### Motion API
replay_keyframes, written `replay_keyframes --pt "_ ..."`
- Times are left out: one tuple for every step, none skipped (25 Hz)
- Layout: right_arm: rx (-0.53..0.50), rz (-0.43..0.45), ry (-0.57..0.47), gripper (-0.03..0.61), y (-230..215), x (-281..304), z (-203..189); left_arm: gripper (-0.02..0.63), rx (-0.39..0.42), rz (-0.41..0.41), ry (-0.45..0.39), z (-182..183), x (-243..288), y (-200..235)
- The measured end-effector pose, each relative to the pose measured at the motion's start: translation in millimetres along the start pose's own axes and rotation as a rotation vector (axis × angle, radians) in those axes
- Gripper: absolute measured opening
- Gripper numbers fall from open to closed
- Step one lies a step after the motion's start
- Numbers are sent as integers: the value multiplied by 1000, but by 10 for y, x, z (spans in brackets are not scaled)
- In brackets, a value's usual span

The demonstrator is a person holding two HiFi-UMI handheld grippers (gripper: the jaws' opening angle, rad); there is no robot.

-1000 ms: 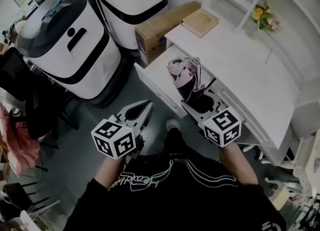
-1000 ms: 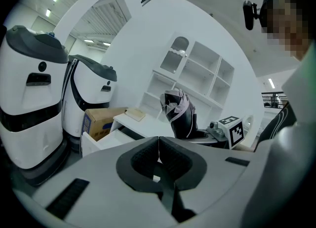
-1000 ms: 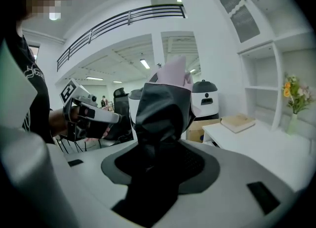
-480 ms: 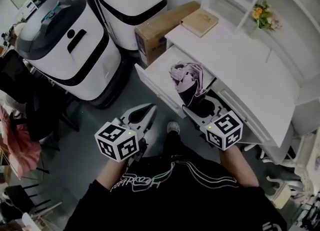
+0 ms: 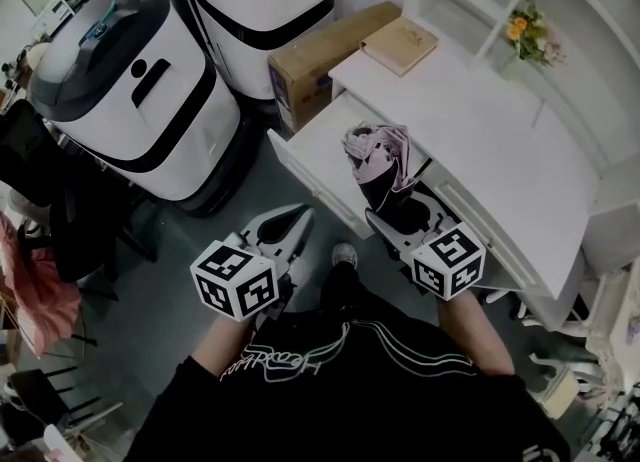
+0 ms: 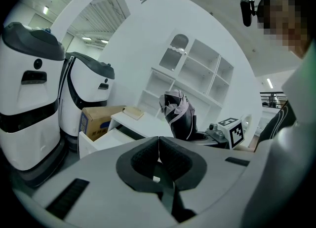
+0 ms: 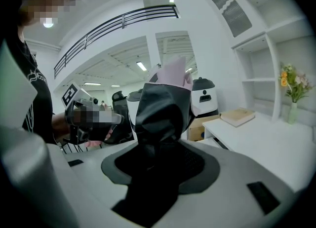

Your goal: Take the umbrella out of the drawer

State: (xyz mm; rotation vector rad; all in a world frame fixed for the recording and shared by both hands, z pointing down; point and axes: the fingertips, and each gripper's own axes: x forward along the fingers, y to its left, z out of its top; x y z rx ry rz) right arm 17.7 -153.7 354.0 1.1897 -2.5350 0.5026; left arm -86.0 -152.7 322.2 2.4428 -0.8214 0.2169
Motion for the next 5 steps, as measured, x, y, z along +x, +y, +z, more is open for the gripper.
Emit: replay_keyframes --pt "4 0 -2 215 -17 8 8 20 1 0 -1 17 18 8" --pt "5 0 -3 215 -39 14 18 20 1 -1 -1 36 41 15" --pt "5 -1 -4 215 -64 20 28 20 1 -2 -2 54 67 19" --pt "4 -1 -5 215 -89 25 39 20 2 -3 -2 72 93 23" --pt "3 -2 -5 215 -116 29 49 20 2 -4 -2 90 120 27"
